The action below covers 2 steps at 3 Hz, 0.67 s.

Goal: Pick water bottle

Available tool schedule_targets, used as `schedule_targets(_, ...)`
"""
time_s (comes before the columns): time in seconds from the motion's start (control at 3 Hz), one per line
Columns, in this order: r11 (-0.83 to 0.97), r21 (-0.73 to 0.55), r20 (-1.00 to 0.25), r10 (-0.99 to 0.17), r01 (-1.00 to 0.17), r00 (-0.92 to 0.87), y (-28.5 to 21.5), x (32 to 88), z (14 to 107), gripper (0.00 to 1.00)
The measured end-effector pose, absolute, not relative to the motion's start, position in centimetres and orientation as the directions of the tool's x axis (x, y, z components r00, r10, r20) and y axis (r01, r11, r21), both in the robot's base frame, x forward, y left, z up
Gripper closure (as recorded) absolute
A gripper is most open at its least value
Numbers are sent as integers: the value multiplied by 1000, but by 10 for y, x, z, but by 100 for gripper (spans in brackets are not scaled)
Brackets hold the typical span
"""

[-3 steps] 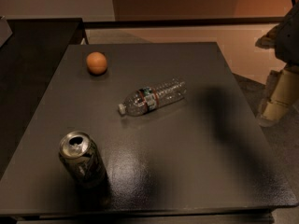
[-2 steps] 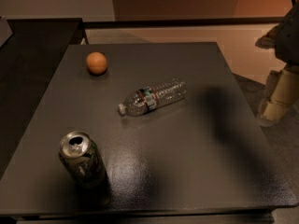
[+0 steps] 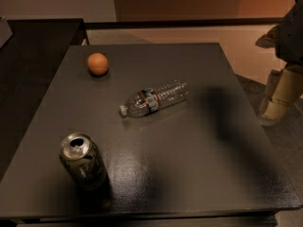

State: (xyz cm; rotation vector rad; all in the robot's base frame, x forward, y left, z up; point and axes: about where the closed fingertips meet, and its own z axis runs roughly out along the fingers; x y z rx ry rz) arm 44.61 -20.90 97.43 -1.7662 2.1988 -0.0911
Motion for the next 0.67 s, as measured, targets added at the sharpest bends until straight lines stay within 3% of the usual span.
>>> schedule_targets(0.67, -91, -238, -186, -973, -967, 137, -139, 516, 952, 0)
